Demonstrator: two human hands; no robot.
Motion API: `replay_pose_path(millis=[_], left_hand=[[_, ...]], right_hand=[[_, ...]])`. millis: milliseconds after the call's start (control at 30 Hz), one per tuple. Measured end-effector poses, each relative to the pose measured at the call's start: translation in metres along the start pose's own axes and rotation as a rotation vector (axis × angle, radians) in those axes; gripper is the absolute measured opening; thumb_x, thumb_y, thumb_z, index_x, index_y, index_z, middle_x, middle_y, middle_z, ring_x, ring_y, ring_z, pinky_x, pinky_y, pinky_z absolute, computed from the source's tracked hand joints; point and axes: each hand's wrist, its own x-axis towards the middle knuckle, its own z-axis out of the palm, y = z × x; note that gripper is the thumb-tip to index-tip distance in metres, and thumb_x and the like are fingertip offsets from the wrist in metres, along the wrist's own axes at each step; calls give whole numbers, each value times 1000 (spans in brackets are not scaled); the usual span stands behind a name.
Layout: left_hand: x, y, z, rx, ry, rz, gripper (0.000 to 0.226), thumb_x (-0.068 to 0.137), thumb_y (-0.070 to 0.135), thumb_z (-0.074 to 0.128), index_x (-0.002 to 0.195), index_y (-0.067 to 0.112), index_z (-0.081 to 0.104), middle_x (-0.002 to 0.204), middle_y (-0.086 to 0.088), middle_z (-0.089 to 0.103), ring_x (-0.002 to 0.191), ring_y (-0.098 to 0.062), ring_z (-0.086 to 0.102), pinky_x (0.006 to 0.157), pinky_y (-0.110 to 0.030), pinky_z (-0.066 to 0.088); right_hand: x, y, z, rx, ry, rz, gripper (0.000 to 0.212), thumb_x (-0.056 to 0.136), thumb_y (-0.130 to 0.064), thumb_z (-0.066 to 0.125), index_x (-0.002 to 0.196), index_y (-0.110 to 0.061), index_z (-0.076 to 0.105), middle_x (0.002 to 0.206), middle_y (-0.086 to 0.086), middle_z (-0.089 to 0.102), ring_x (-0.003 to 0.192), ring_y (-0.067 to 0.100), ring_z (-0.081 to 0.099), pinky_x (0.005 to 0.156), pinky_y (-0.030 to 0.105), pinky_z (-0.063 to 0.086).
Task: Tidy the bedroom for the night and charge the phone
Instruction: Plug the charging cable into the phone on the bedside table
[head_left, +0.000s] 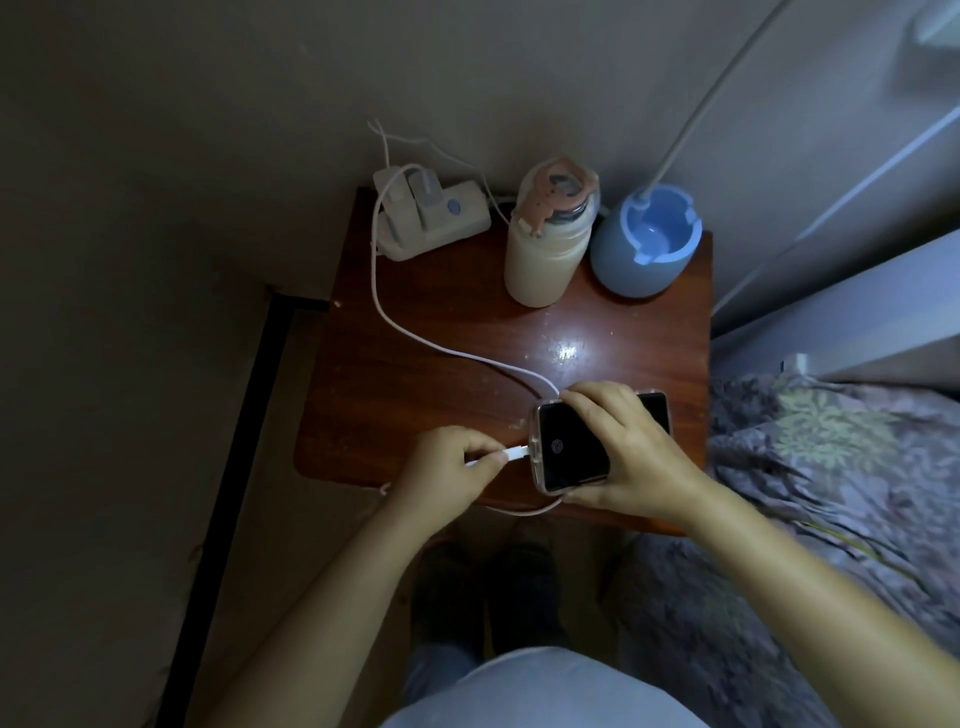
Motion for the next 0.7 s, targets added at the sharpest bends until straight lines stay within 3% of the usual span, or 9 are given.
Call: replay_pose_path(millis=[67,133,200,333,533,633,700], left_hand=[[1,1,1,36,-26,32,15,83,10,57,91,6,69,95,-13,68,86,-16,56,70,-23,43],[1,1,-1,49,-26,53,15,84,10,56,91,6,69,88,-10,65,84,-15,56,65,-13,42],[1,1,-6,28,-10,45,16,84,10,56,92,6,68,82,-3,61,80,-13,55,61,-4,38],[0,4,-12,22,-55,60,16,84,10,55,93,7,68,73,14,55,72,1,51,61,-1,38],[4,13,-8,53,-86,67,15,85,12,55,91,6,68,80,2,58,83,-15,56,68,-13,41],[4,15,-6,82,-70,70,16,85,13,54,91,7,68,73,11,55,77,-9,53,64,-6,38],[4,16,-6,116,-56,71,16,85,14,54,92,7,68,78,6,58,76,-8,52,65,-13,42]], right_hand=[[0,1,0,9,0,2,87,53,-40,79,122,-11,36,118,18,53,109,25,42,94,38,37],[-1,1,0,14,11,6,86,53,-41,78,123,-11,37,119,17,54,110,25,43,95,38,38],[-2,1,0,23,30,5,85,54,-41,78,123,-10,37,119,16,54,110,26,46,95,38,38],[-1,3,0,29,39,-2,86,53,-38,81,122,-9,39,118,16,55,108,30,51,95,39,40],[-2,3,3,15,26,-6,86,55,-41,80,124,-8,39,120,15,53,109,30,50,95,42,42],[-3,1,3,13,27,-9,86,56,-40,80,124,-7,40,120,15,53,109,29,50,95,41,42],[-4,1,3,14,28,-10,85,55,-40,80,123,-7,40,120,15,54,109,30,50,94,42,42]])
